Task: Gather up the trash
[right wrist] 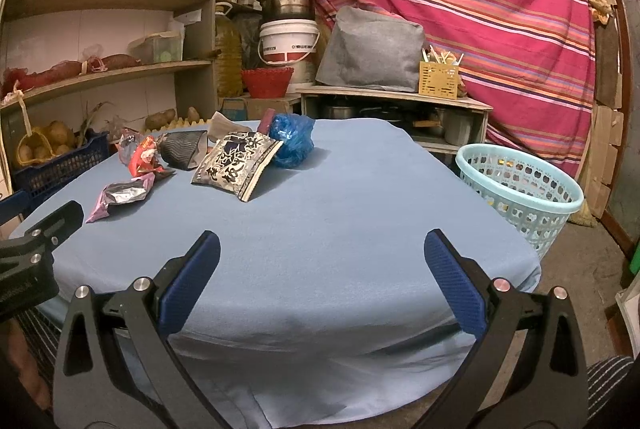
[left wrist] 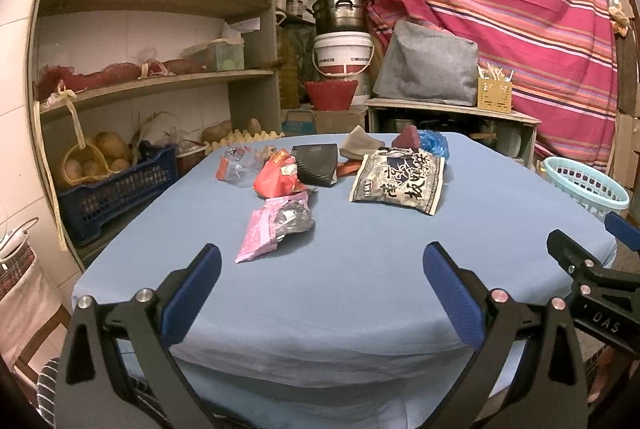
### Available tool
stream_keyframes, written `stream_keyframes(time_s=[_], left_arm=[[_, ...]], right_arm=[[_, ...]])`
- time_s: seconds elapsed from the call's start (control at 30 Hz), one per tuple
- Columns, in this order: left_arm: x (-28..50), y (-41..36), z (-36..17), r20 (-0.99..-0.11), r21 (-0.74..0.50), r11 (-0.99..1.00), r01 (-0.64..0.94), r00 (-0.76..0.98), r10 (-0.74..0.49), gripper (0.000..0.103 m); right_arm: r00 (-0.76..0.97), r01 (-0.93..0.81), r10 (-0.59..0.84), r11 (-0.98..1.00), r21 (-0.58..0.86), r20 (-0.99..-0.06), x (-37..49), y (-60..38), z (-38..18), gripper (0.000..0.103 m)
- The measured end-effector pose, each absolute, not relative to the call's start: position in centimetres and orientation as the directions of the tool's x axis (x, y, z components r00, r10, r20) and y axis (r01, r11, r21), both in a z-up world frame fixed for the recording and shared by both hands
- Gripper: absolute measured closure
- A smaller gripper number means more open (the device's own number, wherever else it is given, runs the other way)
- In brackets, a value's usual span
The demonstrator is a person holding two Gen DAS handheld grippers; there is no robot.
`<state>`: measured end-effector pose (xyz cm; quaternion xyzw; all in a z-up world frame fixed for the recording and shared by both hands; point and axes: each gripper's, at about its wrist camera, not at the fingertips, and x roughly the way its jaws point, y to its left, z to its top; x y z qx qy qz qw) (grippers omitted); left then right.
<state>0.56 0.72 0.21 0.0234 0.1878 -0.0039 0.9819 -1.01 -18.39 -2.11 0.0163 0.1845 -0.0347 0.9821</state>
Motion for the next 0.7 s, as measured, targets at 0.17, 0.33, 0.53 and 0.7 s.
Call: stream_keyframes(time_s=[0.17,0.33,0.53,0.7], left_arm=[[0.6,0.78,0.17,-0.369,0.046,0.999,0.017,0.929,0.001,0.004],[0.62,0.8,0.16,-0.371,0.047,0.999,0.018,0.929,0.001,0.004],[0.65,0.84,0.13,-0.37,0.046,0.999,0.017,0.929,0.001,0.005],[0.61,0.76,0.1,-0.369,0.046,0.999,0.017,0.929,0.001,0.004]], right_arm=[[0.928,0.075,-0.063,0.997,0.018,-0.366,-0.92,-18.51,-2.17,0.004],[0.928,0.076,-0.064,0.997,0.018,-0.368,-0.85,-18.6,-2.25,0.004],[0.928,0.076,-0.064,0.997,0.017,-0.367,-0.84,-18.61,-2.27,0.004],[0.928,0.075,-0.064,0.997,0.017,-0.368,-0.83,-18.67,-2.28,0.004]])
